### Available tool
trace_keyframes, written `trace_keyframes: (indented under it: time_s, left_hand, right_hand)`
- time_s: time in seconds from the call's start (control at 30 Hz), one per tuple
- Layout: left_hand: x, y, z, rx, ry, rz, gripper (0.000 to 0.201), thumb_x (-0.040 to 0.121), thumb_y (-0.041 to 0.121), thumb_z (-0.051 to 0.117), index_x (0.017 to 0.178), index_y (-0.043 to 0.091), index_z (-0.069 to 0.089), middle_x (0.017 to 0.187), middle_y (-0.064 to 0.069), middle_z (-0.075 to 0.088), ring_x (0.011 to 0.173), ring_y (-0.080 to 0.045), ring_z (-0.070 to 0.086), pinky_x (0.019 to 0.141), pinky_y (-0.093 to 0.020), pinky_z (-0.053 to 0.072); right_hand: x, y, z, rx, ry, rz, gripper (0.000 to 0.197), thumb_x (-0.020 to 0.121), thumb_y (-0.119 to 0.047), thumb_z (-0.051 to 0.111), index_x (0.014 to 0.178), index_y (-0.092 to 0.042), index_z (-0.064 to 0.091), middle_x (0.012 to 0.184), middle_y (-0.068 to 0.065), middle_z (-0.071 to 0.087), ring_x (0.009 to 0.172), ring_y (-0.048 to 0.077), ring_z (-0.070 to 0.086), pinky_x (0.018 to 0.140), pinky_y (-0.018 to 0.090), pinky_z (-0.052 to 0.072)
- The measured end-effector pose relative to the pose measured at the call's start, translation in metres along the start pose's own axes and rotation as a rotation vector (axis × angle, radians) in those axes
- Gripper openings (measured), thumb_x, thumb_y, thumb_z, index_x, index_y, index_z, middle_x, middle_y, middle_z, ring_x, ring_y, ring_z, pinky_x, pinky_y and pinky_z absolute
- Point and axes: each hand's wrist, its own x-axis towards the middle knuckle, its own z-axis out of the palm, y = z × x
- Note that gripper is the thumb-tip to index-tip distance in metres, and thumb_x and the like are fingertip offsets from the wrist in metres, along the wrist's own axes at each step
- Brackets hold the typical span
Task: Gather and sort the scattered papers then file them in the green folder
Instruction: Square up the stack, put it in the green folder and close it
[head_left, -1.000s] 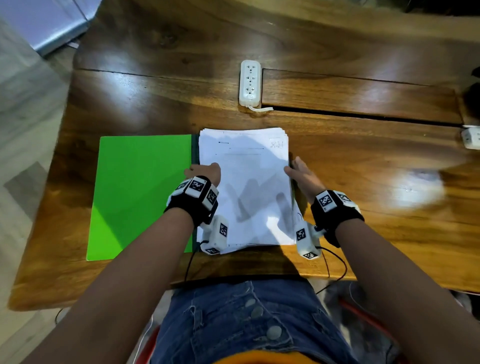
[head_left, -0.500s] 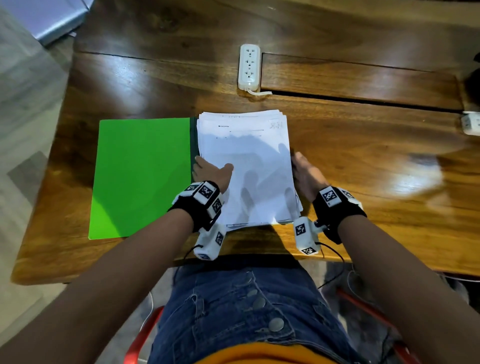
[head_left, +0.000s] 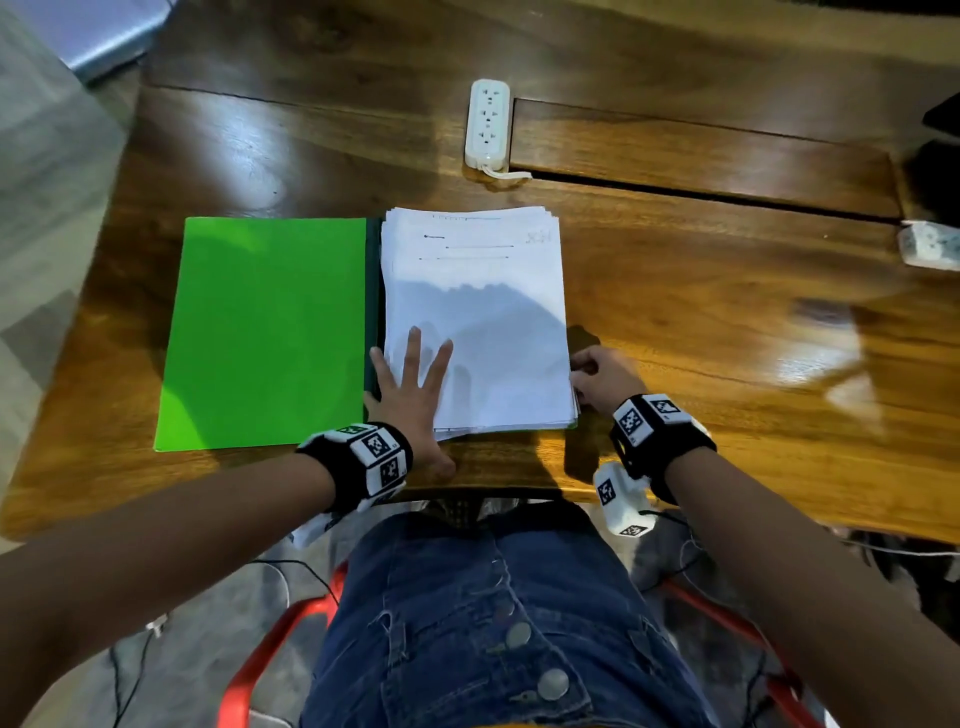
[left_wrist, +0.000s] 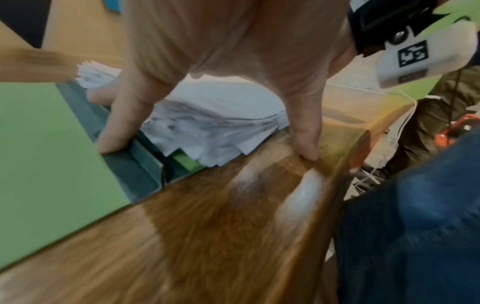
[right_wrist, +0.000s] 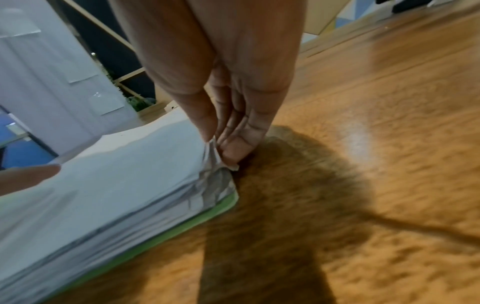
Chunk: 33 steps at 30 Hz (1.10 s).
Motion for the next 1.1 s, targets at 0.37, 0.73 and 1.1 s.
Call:
trace_keyframes:
  time_s: [0.37,0.73,1.1]
  left_hand:
    - [0.015,-0.002,-0.016,-0.024,0.011,-0.112,0.140,0.065,0.024,0.085,0.142,0.033,-0.031,0.151,-0.010,-0.037,0.144,-0.046,-0.005,0.092,-0.044,0.052]
    - [0.026,-0.004,-0.019,-0.179,0.049,-0.167,0.139,0.061,0.023,0.087,0.147,0.024,-0.023,0.153,-0.018,-0.029,0.146,-0.038,-0.005,0.112,-0.047,0.033]
    - [0.026,-0.190,-0.099,-0.425,0.312,-0.809,0.097,0.072,0.035,0.071,0.150,0.022,0.016,0.153,-0.022,0.023,0.134,-0.043,0.035,0.104,-0.055,0.038]
  right_hand:
    - [0.003,-0.004,0.008,0.004,0.047,0.017,0.016,0.085,-0.005,0.059,0.092,-0.017,0.068,0.099,0.011,0.071,0.086,0.028,0.069,0.077,0.043,0.060]
    - [0.005,-0.022,0.001,0.013,0.023,-0.002,0.029,0.091,-0.006,0.049,0.112,-0.014,0.068,0.113,0.011,0.069,0.098,0.030,0.065,0.086,0.036,0.055]
    - [0.022,-0.058,0.001,0.383,-0.115,-0.013,0.079,0.083,-0.064,0.044,0.150,-0.031,0.019,0.158,-0.003,0.023,0.145,0.024,0.025,0.116,0.044,0.024]
